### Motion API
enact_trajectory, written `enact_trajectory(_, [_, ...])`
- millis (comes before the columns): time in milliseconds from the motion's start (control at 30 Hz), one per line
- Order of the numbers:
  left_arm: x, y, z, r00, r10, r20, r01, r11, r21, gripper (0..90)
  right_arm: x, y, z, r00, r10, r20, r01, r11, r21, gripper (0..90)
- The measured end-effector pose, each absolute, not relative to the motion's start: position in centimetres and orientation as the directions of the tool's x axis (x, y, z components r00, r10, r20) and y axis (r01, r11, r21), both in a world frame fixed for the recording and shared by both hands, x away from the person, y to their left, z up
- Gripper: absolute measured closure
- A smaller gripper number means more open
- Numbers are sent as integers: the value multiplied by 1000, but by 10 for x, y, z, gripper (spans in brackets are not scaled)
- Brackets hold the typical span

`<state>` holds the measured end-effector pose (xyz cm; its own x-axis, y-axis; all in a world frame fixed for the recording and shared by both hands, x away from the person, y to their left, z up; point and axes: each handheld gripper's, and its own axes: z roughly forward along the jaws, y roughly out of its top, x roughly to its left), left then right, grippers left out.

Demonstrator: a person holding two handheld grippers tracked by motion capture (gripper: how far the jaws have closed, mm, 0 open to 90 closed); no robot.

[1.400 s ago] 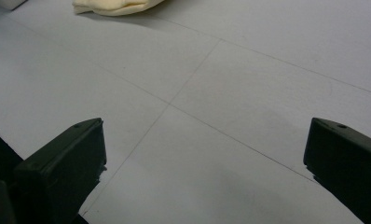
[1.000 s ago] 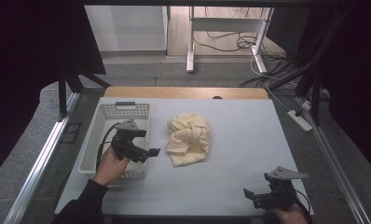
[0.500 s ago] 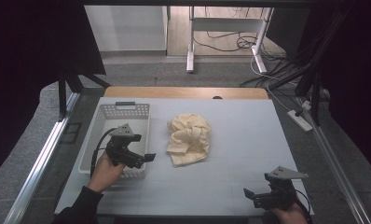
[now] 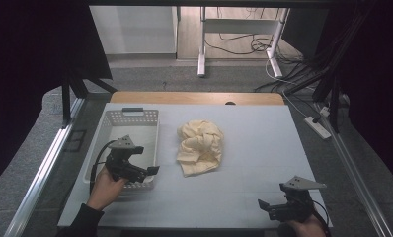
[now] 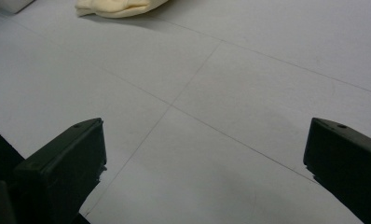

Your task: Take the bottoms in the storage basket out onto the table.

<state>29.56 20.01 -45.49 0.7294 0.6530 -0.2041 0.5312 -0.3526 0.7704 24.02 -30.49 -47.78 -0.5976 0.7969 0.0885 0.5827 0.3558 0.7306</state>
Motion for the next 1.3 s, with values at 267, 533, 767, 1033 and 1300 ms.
enact_trajectory(267, [287,208,-458,716,667,-208,534,-331,778,0,240,-305,-478,-597,797,90,584,354,731,0])
enact_trajectory(533, [278,217,-461,701,680,-216,544,-313,779,0,240,-305,-478,-597,797,89,584,356,730,0])
enact_trajectory(767, [268,224,-460,694,685,-220,543,-298,785,0,240,-305,-478,-598,797,83,582,360,729,0])
enact_trajectory(1033, [257,232,-463,686,689,-236,550,-278,788,0,240,-304,-478,-598,798,79,582,364,727,0])
enact_trajectory(1300, [249,241,-468,670,703,-240,561,-268,783,0,240,-303,-478,-598,798,75,583,369,723,0])
